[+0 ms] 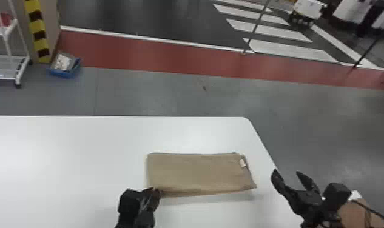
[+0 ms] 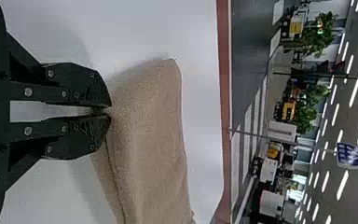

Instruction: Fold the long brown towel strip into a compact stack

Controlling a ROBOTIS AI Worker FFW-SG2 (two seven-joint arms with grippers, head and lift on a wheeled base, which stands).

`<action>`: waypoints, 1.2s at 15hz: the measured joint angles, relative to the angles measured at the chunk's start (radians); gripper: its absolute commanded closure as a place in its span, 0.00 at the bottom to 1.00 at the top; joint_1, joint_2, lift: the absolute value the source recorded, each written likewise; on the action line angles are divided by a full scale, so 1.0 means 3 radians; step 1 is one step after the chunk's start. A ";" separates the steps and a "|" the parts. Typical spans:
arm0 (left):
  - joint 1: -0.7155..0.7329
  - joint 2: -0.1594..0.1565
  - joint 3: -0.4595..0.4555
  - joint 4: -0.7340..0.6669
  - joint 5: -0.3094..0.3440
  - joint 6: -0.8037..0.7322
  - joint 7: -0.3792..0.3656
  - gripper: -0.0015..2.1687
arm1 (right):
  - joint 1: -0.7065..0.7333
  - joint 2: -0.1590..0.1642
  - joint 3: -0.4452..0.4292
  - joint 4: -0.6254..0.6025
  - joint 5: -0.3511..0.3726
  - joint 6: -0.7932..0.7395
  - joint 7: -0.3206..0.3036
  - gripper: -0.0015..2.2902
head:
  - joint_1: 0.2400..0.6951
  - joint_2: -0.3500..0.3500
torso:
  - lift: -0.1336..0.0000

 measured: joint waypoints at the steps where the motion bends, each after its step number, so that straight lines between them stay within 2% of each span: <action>1: 0.0018 0.0000 0.0032 -0.0057 0.0002 0.0009 -0.0001 0.49 | -0.0004 0.0000 0.0003 0.0000 -0.0001 0.0019 0.0000 0.06 | 1.00 0.00 | 1.00; 6: 0.0170 0.0025 0.0226 -0.0478 0.0072 0.0163 -0.0002 0.49 | -0.0035 0.0006 0.0064 -0.0019 0.0014 0.0097 -0.0037 0.06 | 1.00 0.00 | 1.00; 13: 0.0285 0.0281 0.0403 -0.0588 0.0071 0.0137 0.0113 0.49 | -0.0115 0.0020 0.0186 -0.0035 0.0045 0.0147 -0.0088 0.06 | 1.00 0.00 | 1.00; 18: 0.0325 0.0350 0.0731 -0.0543 0.0021 0.0091 0.0068 0.49 | -0.0172 0.0025 0.0280 -0.0011 0.0057 0.0137 -0.0134 0.06 | 1.00 0.00 | 1.00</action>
